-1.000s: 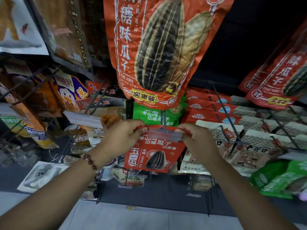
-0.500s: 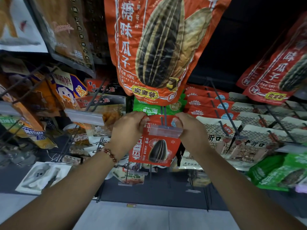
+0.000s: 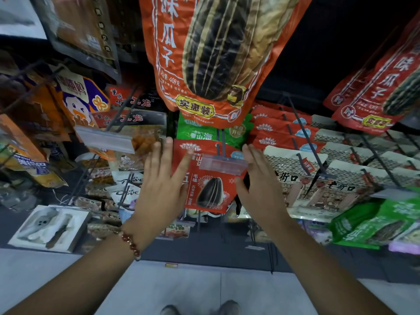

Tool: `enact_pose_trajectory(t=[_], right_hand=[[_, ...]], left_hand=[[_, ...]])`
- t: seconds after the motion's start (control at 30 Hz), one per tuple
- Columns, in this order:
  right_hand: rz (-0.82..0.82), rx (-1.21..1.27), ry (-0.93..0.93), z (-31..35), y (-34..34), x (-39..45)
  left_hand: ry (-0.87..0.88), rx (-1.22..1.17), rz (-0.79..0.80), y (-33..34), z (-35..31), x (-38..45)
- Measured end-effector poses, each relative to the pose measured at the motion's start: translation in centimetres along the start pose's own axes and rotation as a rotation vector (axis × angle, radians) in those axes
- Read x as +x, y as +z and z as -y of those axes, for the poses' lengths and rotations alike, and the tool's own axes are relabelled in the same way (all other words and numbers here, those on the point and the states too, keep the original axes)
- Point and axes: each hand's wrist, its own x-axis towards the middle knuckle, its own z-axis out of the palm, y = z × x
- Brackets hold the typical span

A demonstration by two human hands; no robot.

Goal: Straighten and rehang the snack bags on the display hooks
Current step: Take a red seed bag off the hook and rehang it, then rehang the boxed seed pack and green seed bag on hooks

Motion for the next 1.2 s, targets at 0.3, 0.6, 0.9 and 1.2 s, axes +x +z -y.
enact_pose_trajectory(t=[0.3,0.6,0.9,1.2], right_hand=[[0.05,0.08,0.06,-4.3,-0.6,-5.8],[0.083,0.101,0.194,-10.7,-3.9,-8.1],[0.029,0.154,0.161,-15.5,-7.6,-5.7],[0.089,0.132,-0.07,-18.3,-6.8,-1.0]], left_hand=[[0.072,-0.023,0.193,2.2,-4.5,-3.2],[0.207,-0.019,0.279,3.0,-12.3,-0.4],[0.156,-0.017,0.206,3.9,-19.3,4.9],[-0.107,-0.011,0.172,3.6,-21.6,8.2]])
